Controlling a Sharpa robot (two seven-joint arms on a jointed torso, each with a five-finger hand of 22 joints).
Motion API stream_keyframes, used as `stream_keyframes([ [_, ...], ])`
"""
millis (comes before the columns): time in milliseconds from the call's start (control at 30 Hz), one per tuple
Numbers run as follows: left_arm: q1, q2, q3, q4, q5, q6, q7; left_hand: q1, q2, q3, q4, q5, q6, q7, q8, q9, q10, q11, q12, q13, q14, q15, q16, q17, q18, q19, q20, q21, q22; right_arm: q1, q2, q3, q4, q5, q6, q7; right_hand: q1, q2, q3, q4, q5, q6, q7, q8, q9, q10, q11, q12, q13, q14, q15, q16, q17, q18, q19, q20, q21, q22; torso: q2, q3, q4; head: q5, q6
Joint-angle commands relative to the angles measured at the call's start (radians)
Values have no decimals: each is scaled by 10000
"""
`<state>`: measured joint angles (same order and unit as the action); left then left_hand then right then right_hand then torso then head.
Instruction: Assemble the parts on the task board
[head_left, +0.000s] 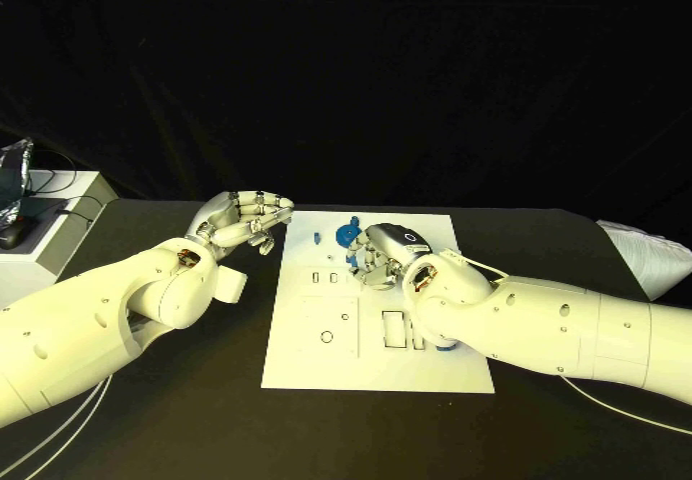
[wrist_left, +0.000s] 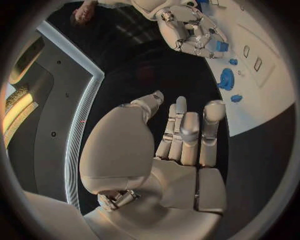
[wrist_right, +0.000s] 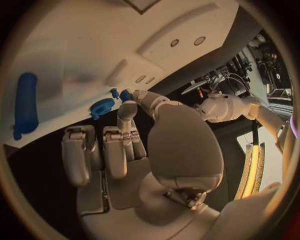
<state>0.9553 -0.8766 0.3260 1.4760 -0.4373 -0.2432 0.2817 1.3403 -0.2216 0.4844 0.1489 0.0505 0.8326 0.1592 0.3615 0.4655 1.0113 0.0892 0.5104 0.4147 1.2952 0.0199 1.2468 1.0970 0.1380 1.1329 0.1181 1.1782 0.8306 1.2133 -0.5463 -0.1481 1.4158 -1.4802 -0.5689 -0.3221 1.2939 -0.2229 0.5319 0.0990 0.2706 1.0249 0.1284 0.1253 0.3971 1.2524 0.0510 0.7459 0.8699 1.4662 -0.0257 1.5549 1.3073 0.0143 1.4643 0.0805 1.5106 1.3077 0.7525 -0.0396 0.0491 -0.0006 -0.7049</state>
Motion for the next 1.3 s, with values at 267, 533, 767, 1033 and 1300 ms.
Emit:
stream_keyframes([
  [267,3,0,7,3,30,54,37,82,53,25,-16,0,-63,-4,-5,-7,-43,-15,28,10,44,5,57,2,79,44,0,67,10,-8,-17,-1,-16,379,-4,498,-113,-255,482,-33,-40,78,-7,47,172,-342,-109,-3449,-2706,881,-41,-86,1866,46,695,-54,-109,2132,5,0,7,-9,-8],
  [533,3,0,7,2,25,58,34,82,53,25,-16,0,-63,-4,-5,-7,-43,-15,28,10,44,5,57,2,79,44,0,67,10,-37,-11,-2,-52,554,15,498,-152,-259,502,-65,-62,100,8,73,246,-81,-81,-4231,-3367,878,-14,-93,1848,48,696,-26,-122,2134,10,3,13,-15,-38],
  [767,3,-1,7,-6,24,60,33,95,57,30,-23,-1,-69,-2,-6,-16,-61,-14,51,11,64,5,88,32,75,58,0,85,34,-75,-1,-3,-129,583,35,439,-167,-264,475,-73,-73,103,-1,74,256,64,-96,-4260,-3409,874,-24,-99,1831,47,699,-30,-120,2138,7,3,15,-15,-59],
  [1033,3,2,7,-11,24,62,34,95,57,30,-23,-1,-69,-2,-6,-16,-61,-14,51,11,64,5,88,32,75,58,0,85,34,-112,10,-3,-167,589,75,447,-175,-273,464,-74,-74,96,-1,69,256,90,-97,-4268,-3418,872,-26,-103,1819,52,690,-32,-138,2126,12,5,10,-6,-99],
  [1300,3,23,7,-30,23,68,35,95,57,30,-23,-1,-69,-2,-6,-16,-61,-14,51,11,64,5,88,32,75,58,0,85,34,-141,32,-4,-205,619,69,471,-192,-305,368,-107,-78,49,-21,24,251,445,-139,-4117,-3307,874,-59,-101,1826,53,690,-57,-145,2126,18,1,12,-4,-129],
])
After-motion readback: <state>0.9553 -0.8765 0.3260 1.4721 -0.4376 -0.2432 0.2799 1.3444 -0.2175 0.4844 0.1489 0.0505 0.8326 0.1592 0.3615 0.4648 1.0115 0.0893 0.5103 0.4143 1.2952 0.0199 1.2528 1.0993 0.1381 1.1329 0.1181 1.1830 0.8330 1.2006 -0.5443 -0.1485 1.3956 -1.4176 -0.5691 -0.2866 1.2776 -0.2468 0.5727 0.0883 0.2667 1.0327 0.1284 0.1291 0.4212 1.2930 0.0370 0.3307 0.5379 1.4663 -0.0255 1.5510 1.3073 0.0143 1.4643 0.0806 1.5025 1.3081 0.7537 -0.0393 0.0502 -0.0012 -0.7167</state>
